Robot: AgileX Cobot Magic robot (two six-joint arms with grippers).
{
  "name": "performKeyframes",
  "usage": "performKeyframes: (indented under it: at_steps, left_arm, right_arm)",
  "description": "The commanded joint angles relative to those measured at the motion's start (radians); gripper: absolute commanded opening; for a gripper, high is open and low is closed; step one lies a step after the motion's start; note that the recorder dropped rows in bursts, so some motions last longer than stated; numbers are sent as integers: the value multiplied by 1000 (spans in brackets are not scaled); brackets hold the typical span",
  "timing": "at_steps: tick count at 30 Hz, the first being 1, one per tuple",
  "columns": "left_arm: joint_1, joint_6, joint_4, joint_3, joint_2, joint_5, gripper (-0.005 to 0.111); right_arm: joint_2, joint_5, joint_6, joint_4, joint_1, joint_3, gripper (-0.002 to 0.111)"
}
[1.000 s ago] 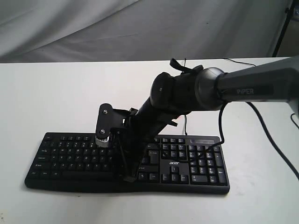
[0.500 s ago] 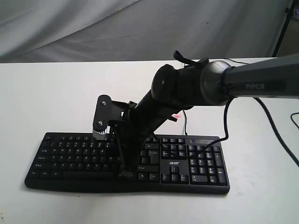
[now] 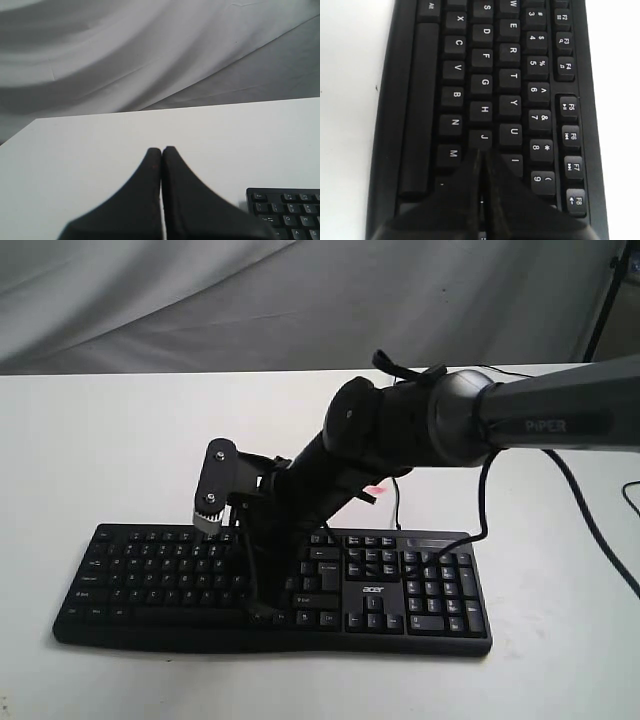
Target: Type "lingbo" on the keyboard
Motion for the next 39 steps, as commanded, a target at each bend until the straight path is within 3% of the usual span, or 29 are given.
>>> performKeyframes:
  at_steps: [1,15,39]
  left_arm:
    - [-4,-3,-1,5,3,-4,1]
    - [-4,-3,-1,5,3,-4,1]
    - [-4,-3,-1,5,3,-4,1]
  right_arm:
    - [-10,-44,-2,20,11,-4,0]
    - [53,-16,-13,38,11,-90,0]
    - [65,-38,29,-34,9,-90,0]
